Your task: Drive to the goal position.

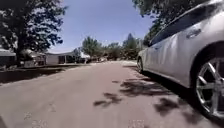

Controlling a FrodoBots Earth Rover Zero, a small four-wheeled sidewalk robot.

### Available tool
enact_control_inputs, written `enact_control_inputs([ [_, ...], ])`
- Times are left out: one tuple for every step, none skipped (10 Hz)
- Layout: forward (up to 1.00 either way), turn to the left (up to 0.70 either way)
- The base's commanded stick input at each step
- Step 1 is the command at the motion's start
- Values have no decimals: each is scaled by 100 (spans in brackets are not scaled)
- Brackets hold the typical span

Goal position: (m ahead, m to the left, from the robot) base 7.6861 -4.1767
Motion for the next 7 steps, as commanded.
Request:
enact_control_inputs([
  [70, 0],
  [70, 0],
  [70, 0],
  [70, 0],
  [70, 0],
  [70, 0],
  [70, 0],
])
